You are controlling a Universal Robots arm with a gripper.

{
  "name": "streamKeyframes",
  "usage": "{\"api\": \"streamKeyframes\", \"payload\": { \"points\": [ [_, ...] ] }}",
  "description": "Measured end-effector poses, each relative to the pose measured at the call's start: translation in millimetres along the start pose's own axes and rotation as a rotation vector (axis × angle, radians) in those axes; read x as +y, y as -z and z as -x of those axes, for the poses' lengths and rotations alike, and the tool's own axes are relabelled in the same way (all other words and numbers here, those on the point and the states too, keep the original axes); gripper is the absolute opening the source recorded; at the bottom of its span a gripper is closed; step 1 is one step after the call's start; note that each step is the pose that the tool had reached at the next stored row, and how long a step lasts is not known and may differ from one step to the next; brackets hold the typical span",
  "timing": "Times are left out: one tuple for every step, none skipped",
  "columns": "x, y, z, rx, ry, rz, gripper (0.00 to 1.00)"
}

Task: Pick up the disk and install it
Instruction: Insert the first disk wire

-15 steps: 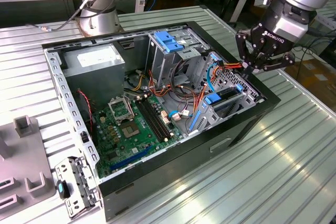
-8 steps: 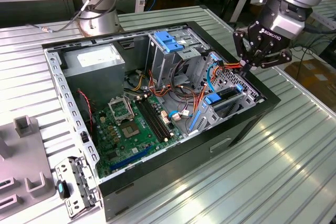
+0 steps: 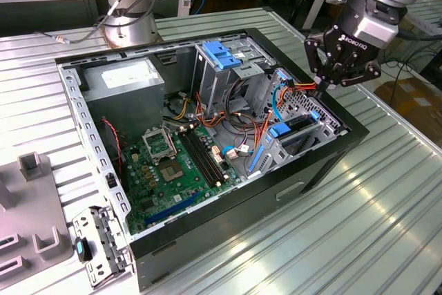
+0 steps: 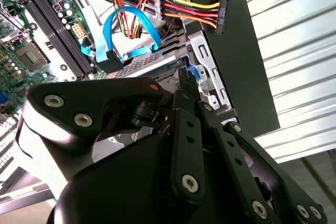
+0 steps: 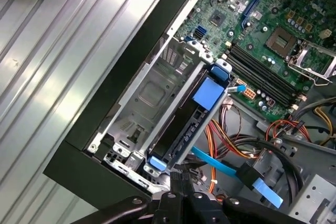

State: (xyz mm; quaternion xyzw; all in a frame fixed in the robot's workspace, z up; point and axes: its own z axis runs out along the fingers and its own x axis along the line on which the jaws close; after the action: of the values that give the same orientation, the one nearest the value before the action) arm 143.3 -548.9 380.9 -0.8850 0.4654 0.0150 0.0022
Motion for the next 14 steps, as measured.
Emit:
{"api": "streamKeyframes", "payload": {
  "points": [
    [-0.9, 0.0, 1.0, 0.0001, 0.004, 0.0001, 0.11],
    [-1.7, 0.0, 1.7, 0.0000, 0.007, 0.0002, 0.11],
    [-3.4, 0.0, 3.7, 0.0002, 0.014, 0.0004, 0.11],
    [-4.8, -0.1, 5.1, 0.0001, 0.017, 0.0005, 0.11],
    [-5.9, 0.0, 5.8, 0.0003, 0.020, 0.0006, 0.11],
    [-7.4, -0.1, 5.8, 0.0002, 0.024, 0.0007, 0.11],
    [-8.8, -0.1, 5.5, 0.0002, 0.029, 0.0008, 0.11],
    [-10.1, -0.1, 5.0, 0.0003, 0.032, 0.0009, 0.11],
    [-11.5, -0.1, 4.6, 0.0003, 0.036, 0.0010, 0.11],
    [-13.2, 0.1, 4.1, 0.0005, 0.040, 0.0012, 0.11],
    [-14.3, 0.1, 3.7, 0.0004, 0.043, 0.0013, 0.11],
    [-16.7, 0.1, 3.0, 0.0005, 0.051, 0.0015, 0.11],
    [-18.7, 0.2, 2.1, 0.0007, 0.055, 0.0017, 0.11],
    [-21.1, 0.2, 0.8, 0.0007, 0.060, 0.0018, 0.11]
  ]
}}
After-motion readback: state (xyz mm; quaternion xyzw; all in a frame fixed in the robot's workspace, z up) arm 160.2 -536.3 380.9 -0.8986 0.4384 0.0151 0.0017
